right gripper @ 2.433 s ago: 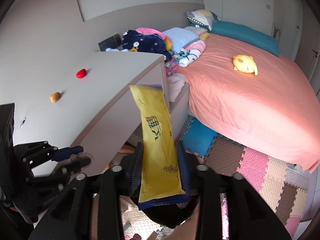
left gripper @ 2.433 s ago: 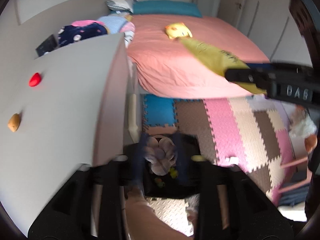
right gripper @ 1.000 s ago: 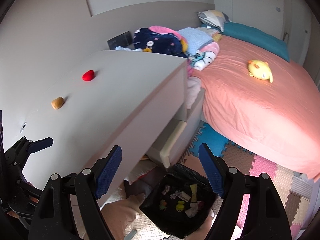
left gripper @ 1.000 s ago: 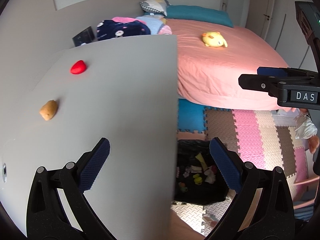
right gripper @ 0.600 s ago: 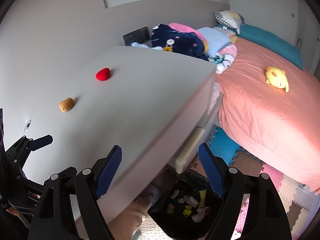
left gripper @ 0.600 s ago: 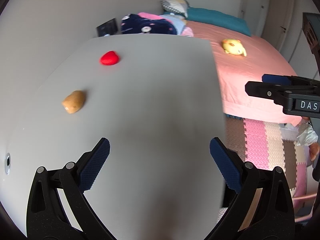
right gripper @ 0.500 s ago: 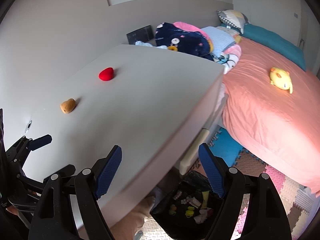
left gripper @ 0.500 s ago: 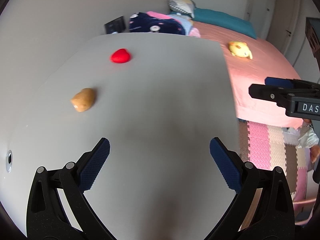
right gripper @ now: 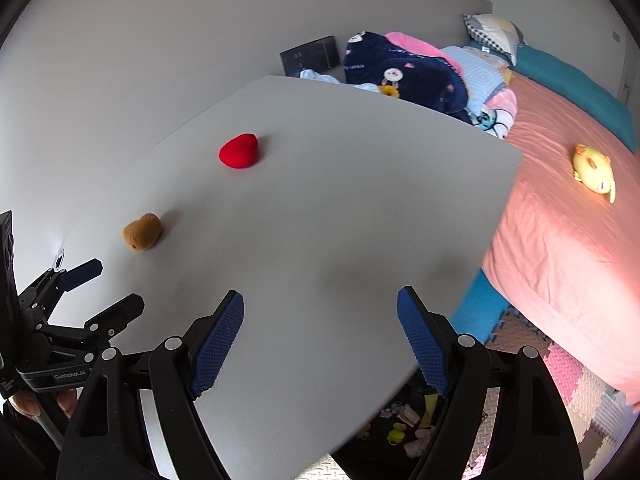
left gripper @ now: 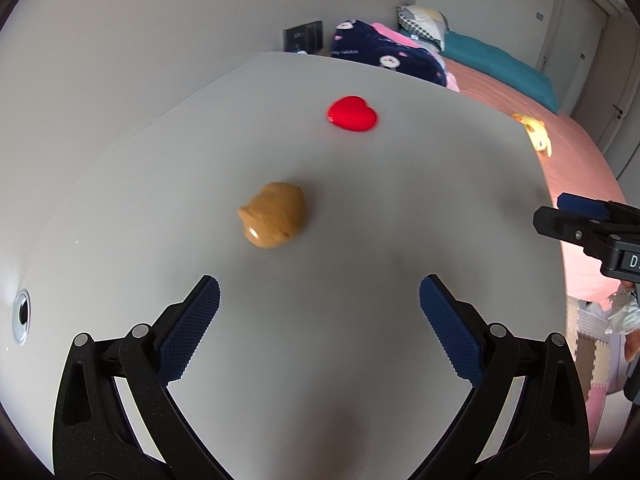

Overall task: Collect trash
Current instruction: 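Move both open tools back over the desk toward the bear and heart, then close the left tool on the brown bear while the right tool grasps the red heart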

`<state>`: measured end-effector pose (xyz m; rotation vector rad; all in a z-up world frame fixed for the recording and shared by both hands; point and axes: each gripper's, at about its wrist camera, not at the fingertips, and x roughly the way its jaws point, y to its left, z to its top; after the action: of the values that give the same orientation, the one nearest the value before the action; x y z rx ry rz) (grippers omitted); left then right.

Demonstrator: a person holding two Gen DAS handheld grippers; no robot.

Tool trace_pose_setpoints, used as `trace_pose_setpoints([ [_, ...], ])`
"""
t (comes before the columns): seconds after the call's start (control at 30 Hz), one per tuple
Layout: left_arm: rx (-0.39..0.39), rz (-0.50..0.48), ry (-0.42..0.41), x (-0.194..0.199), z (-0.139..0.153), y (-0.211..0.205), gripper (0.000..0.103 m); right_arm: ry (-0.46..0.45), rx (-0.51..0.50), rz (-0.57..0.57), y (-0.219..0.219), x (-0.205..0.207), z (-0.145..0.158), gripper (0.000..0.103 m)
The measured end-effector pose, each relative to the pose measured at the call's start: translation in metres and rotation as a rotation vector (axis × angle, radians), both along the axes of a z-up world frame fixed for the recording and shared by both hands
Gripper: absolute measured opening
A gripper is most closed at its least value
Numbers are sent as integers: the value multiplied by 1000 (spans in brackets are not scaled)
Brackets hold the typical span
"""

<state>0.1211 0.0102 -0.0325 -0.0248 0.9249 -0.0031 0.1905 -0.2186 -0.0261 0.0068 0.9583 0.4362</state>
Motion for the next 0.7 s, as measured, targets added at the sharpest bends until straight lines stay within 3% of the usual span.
trace_pose_setpoints([
  [0.4, 3, 7, -9, 28, -7, 18, 96, 21, 4, 38, 37, 39, -4, 79],
  [0.5, 9, 13, -10, 35, -9, 23, 85, 28, 9, 51, 49, 51, -5, 79],
  [0.7, 12, 14, 11, 45, -16, 31, 78, 42, 4, 81, 76, 71, -11, 79],
])
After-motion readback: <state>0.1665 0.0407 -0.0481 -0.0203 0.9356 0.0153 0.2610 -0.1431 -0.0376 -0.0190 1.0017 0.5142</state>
